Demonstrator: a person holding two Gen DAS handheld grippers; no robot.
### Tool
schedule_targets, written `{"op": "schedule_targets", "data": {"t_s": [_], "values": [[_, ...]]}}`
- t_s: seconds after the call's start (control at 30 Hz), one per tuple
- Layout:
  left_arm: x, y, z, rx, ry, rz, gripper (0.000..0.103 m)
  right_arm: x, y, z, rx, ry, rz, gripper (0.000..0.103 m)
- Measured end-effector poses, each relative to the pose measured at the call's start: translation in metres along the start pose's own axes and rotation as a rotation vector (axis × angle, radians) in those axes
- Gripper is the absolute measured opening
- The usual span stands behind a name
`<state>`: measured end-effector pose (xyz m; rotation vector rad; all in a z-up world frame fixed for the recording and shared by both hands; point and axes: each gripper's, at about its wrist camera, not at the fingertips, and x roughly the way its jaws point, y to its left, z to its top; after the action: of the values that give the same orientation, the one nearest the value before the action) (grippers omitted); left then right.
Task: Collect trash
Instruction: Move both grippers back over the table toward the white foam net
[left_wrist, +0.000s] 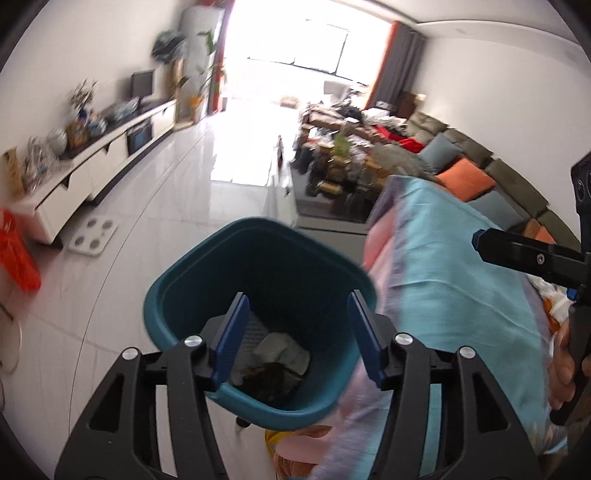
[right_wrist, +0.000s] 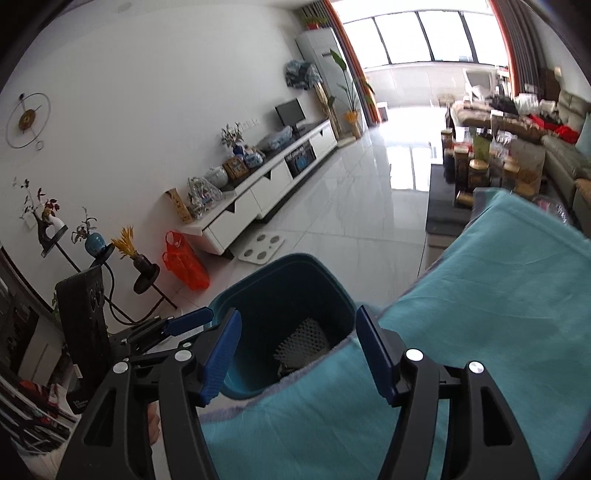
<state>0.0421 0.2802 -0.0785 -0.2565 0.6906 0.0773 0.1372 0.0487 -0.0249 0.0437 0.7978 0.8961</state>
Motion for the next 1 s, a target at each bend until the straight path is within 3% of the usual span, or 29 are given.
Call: {"op": "schedule_targets", "data": {"t_s": [0.3,0.5,0.8,1.0], "values": [[-0.019,-0.075,-0.012,0.125,-0.004,-0.201,0.058,-0.083,-0.03,-0.03,0.011,-0.105,-0.1,0.063],[-0.009,-0.143,-0.037,0.221,0.079,-0.393,0.058,-0.13,-0.061,-0.059,0.06,-0.139,-0.223,0.063],[-0.003,-0.239,-0.068,0.376,0.173,-0.612,0.058,-0.198,-0.105,-0.111,0.2,-0.199,-0.397,0.063],[-0.002,-0.286,-0.087,0.449,0.239,-0.706,0.058,-0.241,-0.128,-0.145,0.293,-0.229,-0.517,0.064]]}}
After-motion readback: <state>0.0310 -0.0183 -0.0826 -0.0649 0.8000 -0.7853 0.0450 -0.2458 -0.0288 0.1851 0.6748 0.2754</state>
